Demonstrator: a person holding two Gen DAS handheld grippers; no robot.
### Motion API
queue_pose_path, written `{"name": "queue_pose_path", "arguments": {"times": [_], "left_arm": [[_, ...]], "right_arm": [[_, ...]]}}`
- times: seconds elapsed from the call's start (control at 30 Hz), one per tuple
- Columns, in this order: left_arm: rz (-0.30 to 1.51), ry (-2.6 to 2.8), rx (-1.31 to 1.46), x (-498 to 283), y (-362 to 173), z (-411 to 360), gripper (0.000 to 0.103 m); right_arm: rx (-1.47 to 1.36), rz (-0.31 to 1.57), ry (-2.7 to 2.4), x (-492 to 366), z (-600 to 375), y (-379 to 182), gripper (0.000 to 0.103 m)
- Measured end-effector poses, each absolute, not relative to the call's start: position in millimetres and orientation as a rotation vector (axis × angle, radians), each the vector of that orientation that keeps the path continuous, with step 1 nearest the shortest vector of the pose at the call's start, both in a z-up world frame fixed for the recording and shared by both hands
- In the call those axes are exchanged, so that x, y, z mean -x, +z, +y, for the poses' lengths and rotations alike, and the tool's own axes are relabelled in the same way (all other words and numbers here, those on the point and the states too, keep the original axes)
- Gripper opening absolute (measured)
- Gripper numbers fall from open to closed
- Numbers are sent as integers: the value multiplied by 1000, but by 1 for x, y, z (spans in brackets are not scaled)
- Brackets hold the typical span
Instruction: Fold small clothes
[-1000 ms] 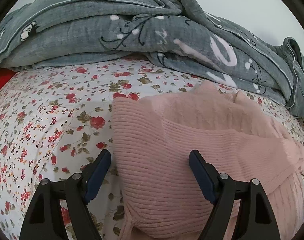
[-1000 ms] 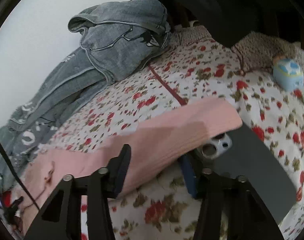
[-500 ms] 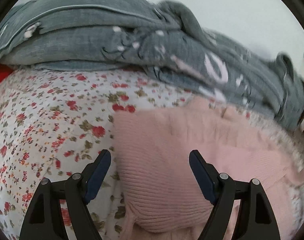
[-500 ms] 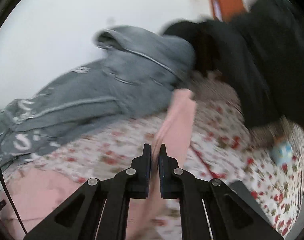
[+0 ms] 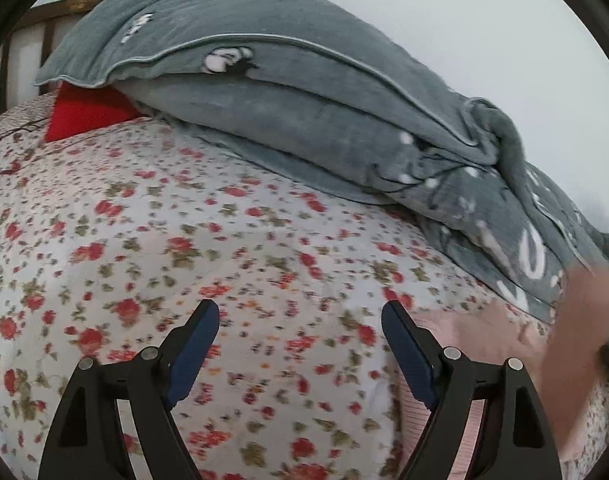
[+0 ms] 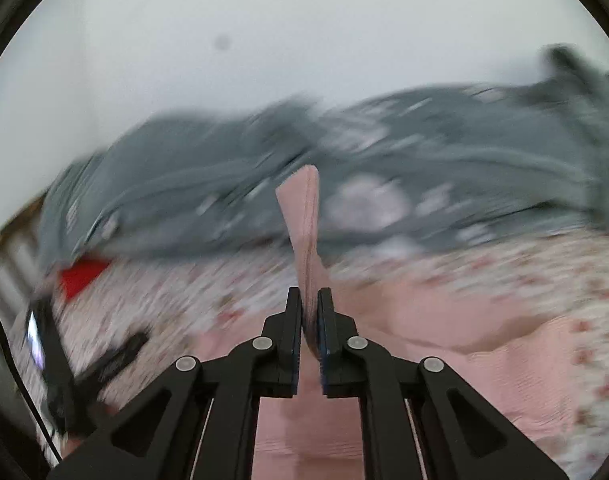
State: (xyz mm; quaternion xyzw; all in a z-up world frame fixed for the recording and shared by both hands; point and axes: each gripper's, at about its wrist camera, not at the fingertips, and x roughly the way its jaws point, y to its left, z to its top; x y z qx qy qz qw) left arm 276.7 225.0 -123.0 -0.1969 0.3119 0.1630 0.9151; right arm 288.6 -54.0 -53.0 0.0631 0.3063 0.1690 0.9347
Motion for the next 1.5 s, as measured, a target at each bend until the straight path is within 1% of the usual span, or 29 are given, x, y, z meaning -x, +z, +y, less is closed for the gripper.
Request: {"name": "queue_pose_path", "arguments": {"times": [0.07, 0.1, 0.13, 0.17, 0.23, 0.4, 0.57, 0.63, 0.67, 0.77, 0.83, 0.97, 1.0, 1.07, 1.13, 1.3, 1.4, 1.47, 1.5], "left_arm": [[643, 344, 402, -277, -123, 228, 82], [645, 340, 402, -277, -123, 227, 82], [650, 330, 397, -277, -122, 225, 82], [652, 317, 389, -277, -122, 222, 82], [650, 279, 370, -278, -120, 213, 82], [688, 50, 375, -283, -122, 184, 82], [719, -70, 305, -286, -126, 148, 79], [719, -97, 261, -287, -127, 134, 68], [719, -106, 238, -288, -129, 128, 66], [736, -117, 183, -292, -136, 114, 55], [762, -86, 151, -297, -143, 109, 48], [789, -83, 151, -301, -151, 108, 46], [790, -77, 150, -301, -152, 108, 43], [785, -61, 143, -300, -152, 108, 38], [779, -52, 137, -300, -151, 107, 32], [769, -28, 104, -298, -151, 104, 25], [757, -17, 96, -296, -149, 104, 22], [751, -14, 99, -295, -148, 105, 20], [744, -15, 102, -293, -146, 106, 16]], "right_arm": [[-43, 700, 458, -287, -19, -77, 18], [-19, 709, 456, -283, -17, -84, 19], [-3, 708, 447, -279, -15, -88, 24], [-5, 694, 431, -274, -20, -90, 32], [-45, 682, 428, -268, -45, -88, 42], [-35, 671, 275, -264, -113, -81, 44], [-13, 688, 88, -264, -200, -100, 45], [-46, 697, 50, -266, -232, -114, 46], [-57, 700, 41, -267, -241, -119, 47], [-157, 732, 63, -274, -271, -143, 49], [-210, 753, 98, -278, -280, -154, 49], [-208, 781, 134, -285, -278, -160, 50], [-201, 777, 135, -284, -277, -160, 51], [-182, 766, 126, -281, -271, -158, 58], [-163, 761, 127, -280, -267, -157, 60], [-133, 751, 102, -277, -263, -156, 60], [-127, 733, 98, -274, -262, -154, 53], [-108, 723, 104, -272, -259, -152, 52], [-96, 722, 101, -272, -257, -152, 52]]}}
